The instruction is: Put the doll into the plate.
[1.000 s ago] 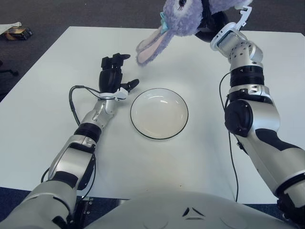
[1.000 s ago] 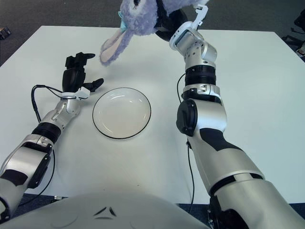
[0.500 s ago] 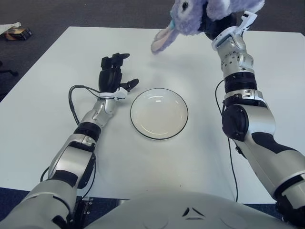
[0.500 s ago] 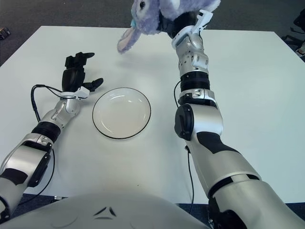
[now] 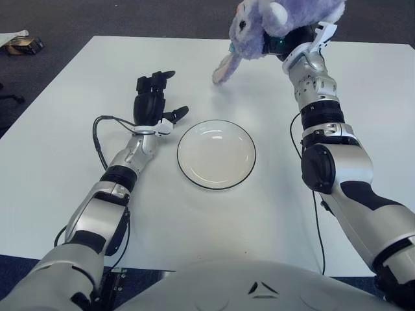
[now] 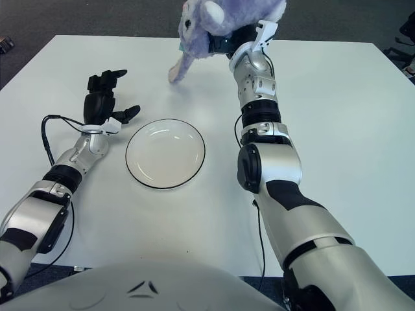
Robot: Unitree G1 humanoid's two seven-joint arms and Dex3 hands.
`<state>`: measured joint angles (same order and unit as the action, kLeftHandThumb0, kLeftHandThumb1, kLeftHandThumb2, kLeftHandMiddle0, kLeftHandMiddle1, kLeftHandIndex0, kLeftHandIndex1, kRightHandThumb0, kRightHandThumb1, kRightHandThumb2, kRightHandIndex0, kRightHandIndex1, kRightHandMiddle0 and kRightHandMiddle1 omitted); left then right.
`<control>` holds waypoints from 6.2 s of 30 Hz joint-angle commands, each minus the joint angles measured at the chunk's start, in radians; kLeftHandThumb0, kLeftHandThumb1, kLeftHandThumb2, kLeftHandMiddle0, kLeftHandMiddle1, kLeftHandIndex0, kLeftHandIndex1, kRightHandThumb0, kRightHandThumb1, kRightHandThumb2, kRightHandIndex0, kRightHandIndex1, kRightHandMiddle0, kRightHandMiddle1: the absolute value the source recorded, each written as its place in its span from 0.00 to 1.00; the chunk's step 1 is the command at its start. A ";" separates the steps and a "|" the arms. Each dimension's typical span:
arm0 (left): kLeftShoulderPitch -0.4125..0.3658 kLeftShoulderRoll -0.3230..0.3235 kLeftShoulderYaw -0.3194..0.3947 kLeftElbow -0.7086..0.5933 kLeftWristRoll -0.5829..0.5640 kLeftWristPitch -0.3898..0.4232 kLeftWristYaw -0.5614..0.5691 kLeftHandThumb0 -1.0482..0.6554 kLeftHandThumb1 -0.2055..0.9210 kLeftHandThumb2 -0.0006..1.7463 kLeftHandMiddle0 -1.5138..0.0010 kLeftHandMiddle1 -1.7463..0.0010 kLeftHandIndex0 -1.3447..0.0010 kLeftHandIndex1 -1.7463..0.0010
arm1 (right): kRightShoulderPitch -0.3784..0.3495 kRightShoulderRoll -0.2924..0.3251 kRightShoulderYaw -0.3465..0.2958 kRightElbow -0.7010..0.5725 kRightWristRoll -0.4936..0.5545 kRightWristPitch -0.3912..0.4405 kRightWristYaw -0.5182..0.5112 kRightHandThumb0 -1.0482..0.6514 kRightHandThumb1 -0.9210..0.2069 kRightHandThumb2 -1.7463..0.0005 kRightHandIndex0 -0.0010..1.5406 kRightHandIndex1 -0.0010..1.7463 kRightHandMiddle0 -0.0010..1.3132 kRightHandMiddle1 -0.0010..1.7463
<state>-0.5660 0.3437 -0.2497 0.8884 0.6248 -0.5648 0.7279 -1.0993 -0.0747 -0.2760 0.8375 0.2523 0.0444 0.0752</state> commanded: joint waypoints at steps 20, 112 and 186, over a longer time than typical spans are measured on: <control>0.124 -0.039 0.000 -0.136 -0.004 -0.017 0.040 0.25 0.70 0.44 1.00 0.45 1.00 0.52 | 0.075 0.084 0.031 0.040 0.000 -0.010 -0.020 0.62 0.76 0.12 0.58 0.86 0.44 1.00; -0.043 -0.188 0.016 -0.383 -0.164 0.102 -0.521 0.02 0.87 0.03 1.00 1.00 1.00 1.00 | 0.297 0.128 0.112 -0.331 0.048 0.350 0.064 0.62 0.76 0.12 0.58 0.88 0.44 1.00; -0.145 -0.155 -0.035 -0.235 -0.035 0.135 -0.395 0.40 0.30 0.65 0.91 0.03 1.00 0.14 | 0.356 0.071 0.101 -0.590 0.175 0.659 0.124 0.62 0.74 0.14 0.58 0.85 0.43 1.00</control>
<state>-0.7104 0.1890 -0.3111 0.6776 0.6220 -0.5199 0.3835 -0.7524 -0.0095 -0.1662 0.2879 0.3739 0.6750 0.1576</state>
